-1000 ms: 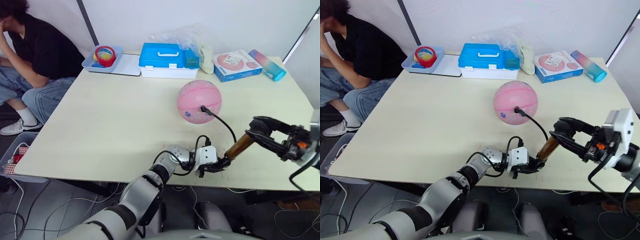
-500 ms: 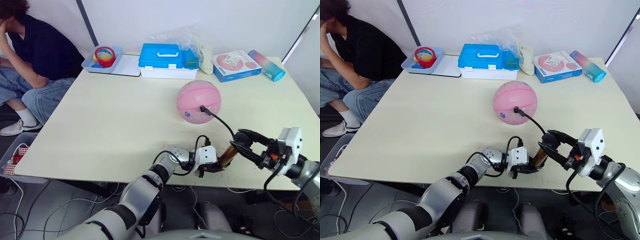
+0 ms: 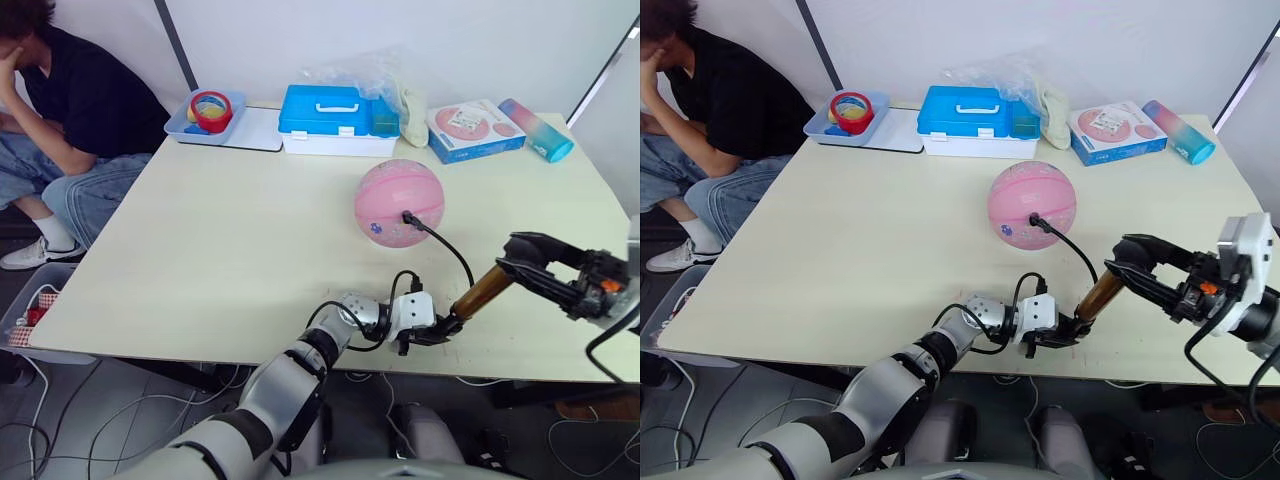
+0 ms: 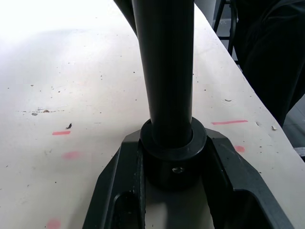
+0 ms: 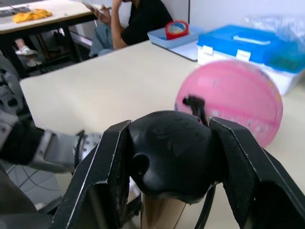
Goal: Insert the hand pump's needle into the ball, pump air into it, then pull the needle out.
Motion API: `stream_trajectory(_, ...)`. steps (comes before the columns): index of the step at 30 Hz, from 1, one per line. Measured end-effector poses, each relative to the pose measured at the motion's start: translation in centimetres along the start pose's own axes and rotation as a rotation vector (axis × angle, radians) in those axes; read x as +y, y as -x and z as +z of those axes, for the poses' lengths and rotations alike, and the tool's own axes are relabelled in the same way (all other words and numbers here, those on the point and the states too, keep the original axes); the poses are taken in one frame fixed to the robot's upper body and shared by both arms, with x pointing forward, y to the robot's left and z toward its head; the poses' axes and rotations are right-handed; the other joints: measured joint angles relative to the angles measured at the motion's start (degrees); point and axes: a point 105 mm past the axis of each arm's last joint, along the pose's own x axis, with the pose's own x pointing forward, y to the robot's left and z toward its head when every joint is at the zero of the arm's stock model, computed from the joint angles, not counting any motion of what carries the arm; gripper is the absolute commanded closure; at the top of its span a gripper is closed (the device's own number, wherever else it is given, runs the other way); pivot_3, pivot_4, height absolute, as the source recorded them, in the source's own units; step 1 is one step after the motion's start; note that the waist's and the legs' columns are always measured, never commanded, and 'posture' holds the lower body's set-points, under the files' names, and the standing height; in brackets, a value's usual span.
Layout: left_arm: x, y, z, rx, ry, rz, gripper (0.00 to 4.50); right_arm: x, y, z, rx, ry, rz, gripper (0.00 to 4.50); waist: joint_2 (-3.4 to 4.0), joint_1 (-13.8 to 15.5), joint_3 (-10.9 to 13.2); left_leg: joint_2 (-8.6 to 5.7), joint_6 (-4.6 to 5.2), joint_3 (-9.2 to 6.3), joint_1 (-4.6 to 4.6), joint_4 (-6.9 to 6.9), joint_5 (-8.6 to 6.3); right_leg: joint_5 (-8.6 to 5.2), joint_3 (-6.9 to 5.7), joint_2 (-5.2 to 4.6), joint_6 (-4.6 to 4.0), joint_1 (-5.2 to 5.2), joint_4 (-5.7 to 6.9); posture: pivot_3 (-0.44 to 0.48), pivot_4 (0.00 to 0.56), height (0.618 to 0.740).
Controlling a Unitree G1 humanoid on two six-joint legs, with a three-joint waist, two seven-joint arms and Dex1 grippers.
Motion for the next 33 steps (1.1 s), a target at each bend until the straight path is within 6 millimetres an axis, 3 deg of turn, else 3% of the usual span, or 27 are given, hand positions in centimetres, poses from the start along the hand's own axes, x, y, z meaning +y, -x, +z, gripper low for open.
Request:
stream_trajectory(8,0.0,0.0,0.0,0.001,-0.002,-0.004,3.42,0.2,0.9,4.8,-0.028,0.056,0.043,2.47,-0.01,0.0,0.0,-0.01,0.00,-0.01,-0.02,0.00,0.00,0.00,0.00,-0.01,0.00,0.00,-0.01,0.000,0.150,0.740)
stream_trajectory(16,-0.2,0.0,0.0,0.000,-0.004,-0.015,3.42,0.4,0.7,4.9,0.000,0.058,0.055,2.47,0.00,0.1,0.0,-0.02,0.00,0.00,-0.05,0.00,0.00,0.00,0.00,-0.03,0.00,-0.03,-0.01,0.000,0.150,0.740)
stream_trajectory(19,-0.2,0.0,-0.1,0.005,-0.005,-0.016,3.42,0.7,0.4,3.4,0.015,0.064,0.051,2.47,-0.04,0.1,0.0,0.00,0.00,-0.03,-0.01,0.01,0.00,0.00,-0.01,0.00,0.00,0.01,0.00,0.000,0.150,0.740)
stream_trajectory(29,-0.2,0.0,-0.3,0.015,0.008,-0.013,3.42,1.0,-1.6,-4.5,0.069,0.045,0.046,2.47,-0.21,0.0,-0.3,0.01,0.00,-0.01,0.18,0.02,0.00,-0.01,0.01,0.04,0.01,0.12,0.01,0.000,0.150,0.740)
stream_trajectory(33,-0.2,0.0,-0.4,0.018,0.012,-0.011,3.42,1.1,-2.1,-6.3,0.088,0.043,0.048,2.47,-0.21,-0.1,-0.3,0.02,0.00,0.00,0.33,0.01,0.00,-0.01,0.01,0.03,0.01,0.25,0.01,0.000,0.150,0.740)
